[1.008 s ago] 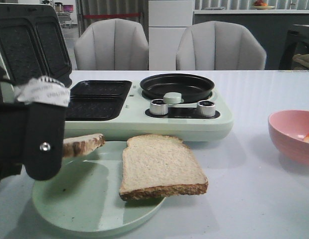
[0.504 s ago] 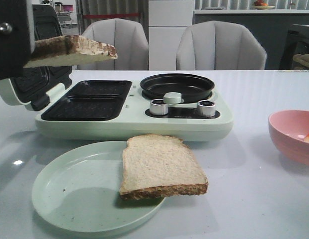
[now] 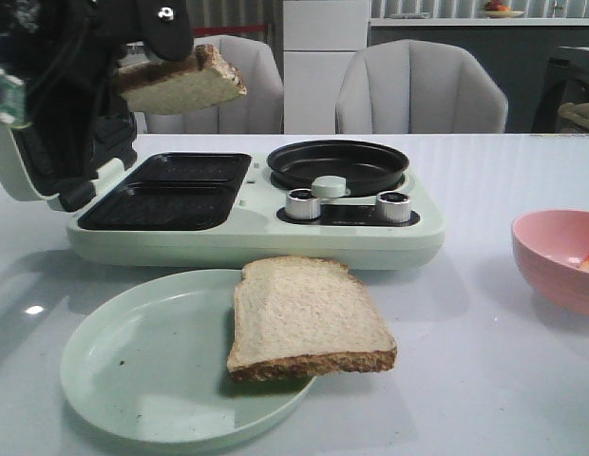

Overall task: Make breakfast with bread and shrimp
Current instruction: 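Lift the bread with the left gripper and lower it into the press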

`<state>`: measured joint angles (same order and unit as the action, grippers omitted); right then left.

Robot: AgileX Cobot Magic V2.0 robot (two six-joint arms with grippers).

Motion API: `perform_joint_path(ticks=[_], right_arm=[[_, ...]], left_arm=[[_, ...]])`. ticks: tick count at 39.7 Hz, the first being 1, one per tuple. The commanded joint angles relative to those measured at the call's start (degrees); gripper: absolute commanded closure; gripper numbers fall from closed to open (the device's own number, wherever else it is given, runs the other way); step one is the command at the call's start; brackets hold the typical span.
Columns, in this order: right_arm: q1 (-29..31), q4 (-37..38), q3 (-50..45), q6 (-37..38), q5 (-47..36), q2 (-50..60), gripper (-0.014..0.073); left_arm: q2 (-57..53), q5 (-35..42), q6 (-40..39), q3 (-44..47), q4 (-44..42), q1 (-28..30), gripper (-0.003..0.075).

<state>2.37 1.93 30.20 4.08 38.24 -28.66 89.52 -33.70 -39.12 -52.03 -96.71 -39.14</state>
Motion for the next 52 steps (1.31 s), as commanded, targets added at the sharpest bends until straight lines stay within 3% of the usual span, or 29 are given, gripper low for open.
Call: perform_joint_path(ticks=[1,15,27,41,52], right_arm=[[0.33,0.13,1.52,-0.18,-4.41,-0.64,0.0045],[0.33,0.13,1.52,-0.18,-4.41,-0.64,0.0045],[0.33,0.13,1.52,-0.18,-4.41,-0.64,0.0045],[0.33,0.13,1.52,-0.18,-4.41,-0.64,0.0045],[0.33,0.13,1.52,-0.18,-4.41,-0.64,0.0045]], left_arm=[[2.96,-1.68,-0.35,-7.19,-2.35,2.58,0.0621],[19.37,-1.78,-0.35,-23.52,-2.35,7.48,0.0621],[25.44,-0.56,-0.35,-28.80,-2.35,9.28,0.0607],[26.61,-0.23,-0.35,-28.89,-2.35,10.55,0.0257],[25.89,-1.17,-0.35,-28.89,-2.35,10.55,0.0244]])
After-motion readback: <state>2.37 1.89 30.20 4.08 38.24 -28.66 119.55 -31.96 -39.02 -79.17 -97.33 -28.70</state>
